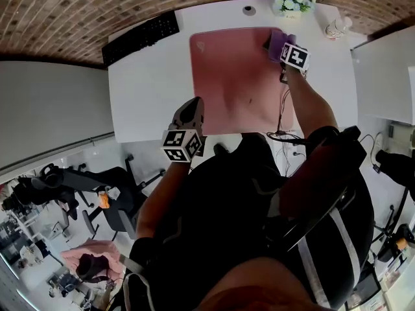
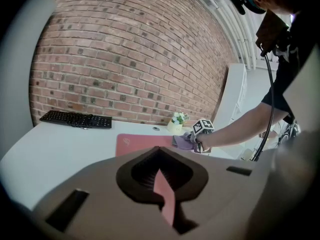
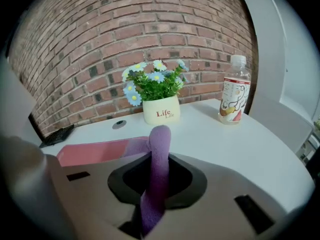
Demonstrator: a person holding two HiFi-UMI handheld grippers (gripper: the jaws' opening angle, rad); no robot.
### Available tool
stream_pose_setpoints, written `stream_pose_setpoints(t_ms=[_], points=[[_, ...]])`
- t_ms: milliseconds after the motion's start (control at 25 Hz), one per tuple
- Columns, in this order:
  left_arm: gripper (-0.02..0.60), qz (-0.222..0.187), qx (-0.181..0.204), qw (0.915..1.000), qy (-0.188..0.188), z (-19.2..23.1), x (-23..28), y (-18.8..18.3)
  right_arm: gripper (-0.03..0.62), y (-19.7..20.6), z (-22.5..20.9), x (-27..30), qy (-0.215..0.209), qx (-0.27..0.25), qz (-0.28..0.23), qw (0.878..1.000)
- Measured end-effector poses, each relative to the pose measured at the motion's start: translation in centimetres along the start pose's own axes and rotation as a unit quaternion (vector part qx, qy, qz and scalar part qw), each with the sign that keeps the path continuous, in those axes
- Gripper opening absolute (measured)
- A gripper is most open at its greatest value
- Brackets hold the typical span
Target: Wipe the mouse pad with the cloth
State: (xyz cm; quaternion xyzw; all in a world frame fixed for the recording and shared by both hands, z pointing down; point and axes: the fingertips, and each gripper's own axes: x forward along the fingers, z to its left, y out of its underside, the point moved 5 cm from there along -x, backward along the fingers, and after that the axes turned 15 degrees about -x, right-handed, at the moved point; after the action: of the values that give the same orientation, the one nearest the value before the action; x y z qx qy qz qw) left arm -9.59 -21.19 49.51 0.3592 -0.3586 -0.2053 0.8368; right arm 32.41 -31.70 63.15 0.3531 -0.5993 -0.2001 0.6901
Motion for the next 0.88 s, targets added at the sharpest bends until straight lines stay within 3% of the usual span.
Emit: stream_pose_setpoints(t_ms=[520, 680, 880], points=[[0.0, -0.012, 0.004, 0.9997, 0.022, -1.0, -2.6, 0.7, 0.06, -2.3, -2.9, -6.1, 0.038, -0.007, -0.067, 0.997], [0.0, -0.031, 0.021, 0.9985, 0.04, -1.6, -3.5, -0.1, 0.06, -4.0, -1.9, -9.3, 0.035, 0.005, -0.109, 0.993], [0.0, -0.062, 0.008, 0.9971, 0.045, -1.2, -5.7, -0.6, 0.06, -5.3, 1.0, -13.9, 0.012, -0.005, -0.152, 0.988]])
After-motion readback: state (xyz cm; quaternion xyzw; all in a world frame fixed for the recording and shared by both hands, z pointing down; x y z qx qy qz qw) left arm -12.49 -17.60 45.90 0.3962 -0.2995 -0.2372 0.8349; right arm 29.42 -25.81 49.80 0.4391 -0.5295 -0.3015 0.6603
